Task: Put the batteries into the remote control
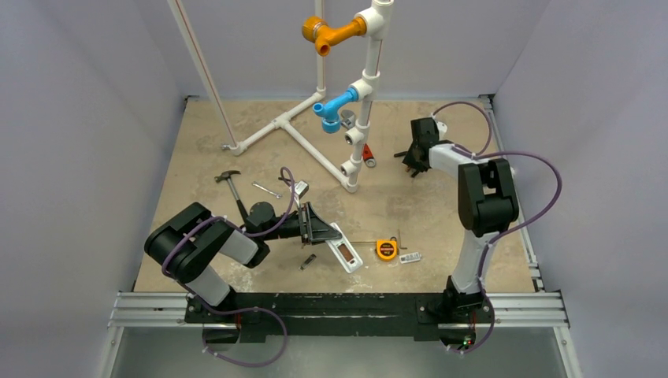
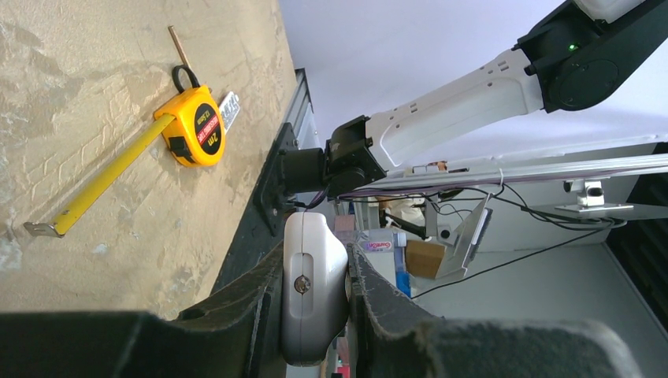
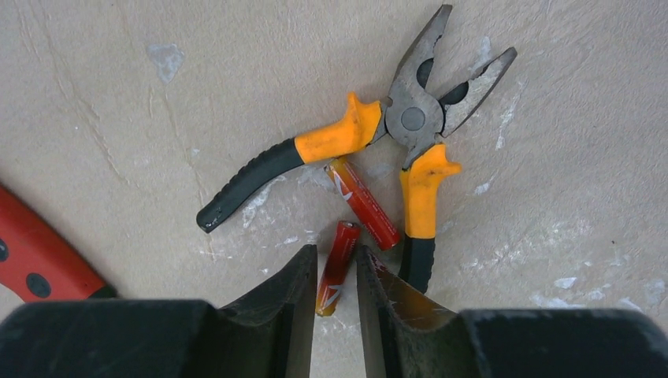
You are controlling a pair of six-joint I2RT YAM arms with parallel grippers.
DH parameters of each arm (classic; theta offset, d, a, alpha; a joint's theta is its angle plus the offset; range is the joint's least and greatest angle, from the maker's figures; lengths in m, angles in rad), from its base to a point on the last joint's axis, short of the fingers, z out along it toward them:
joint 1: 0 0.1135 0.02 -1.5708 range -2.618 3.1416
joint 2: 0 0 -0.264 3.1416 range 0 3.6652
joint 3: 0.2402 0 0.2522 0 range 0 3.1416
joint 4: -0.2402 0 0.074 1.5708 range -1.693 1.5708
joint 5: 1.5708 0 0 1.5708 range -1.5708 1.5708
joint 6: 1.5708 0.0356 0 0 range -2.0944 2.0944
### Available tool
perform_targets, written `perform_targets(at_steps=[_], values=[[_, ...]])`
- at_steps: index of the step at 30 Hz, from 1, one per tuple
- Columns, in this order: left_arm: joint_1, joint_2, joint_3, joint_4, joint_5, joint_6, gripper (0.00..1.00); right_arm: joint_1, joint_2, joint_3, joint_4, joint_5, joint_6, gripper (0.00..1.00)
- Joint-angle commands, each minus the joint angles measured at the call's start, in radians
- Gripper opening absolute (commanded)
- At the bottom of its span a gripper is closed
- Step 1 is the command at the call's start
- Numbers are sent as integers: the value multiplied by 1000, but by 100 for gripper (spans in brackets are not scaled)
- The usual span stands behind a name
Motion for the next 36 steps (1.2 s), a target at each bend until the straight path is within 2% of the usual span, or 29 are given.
perform_targets(at_steps=[1,5,9,13,17,24,30,36], values=[[3,-15,11,94,11,-9,0,6,29,44,-51,47,-31,22],[4,-16,11,94,12,-8,0,17,34,48,-71,47,-59,15],[4,-19,14,93,17,-9,0,46,26,48,-84,30,-97,0],[4,-25,17,90,18,-8,0,113,-46,14,-49,-16,-185,0],[3,-26,24,89,13,-9,0,215,-138,-40,-74,36,-248,0],[4,-42,23,68,11,-1,0,258,-321,-285,-87,62,-214,0],[3,-17,42,65,23,-3,0,280,-417,-426,-138,65,-181,1],[5,-24,48,59,10,-5,0,280,-397,-463,-153,-4,-151,20]])
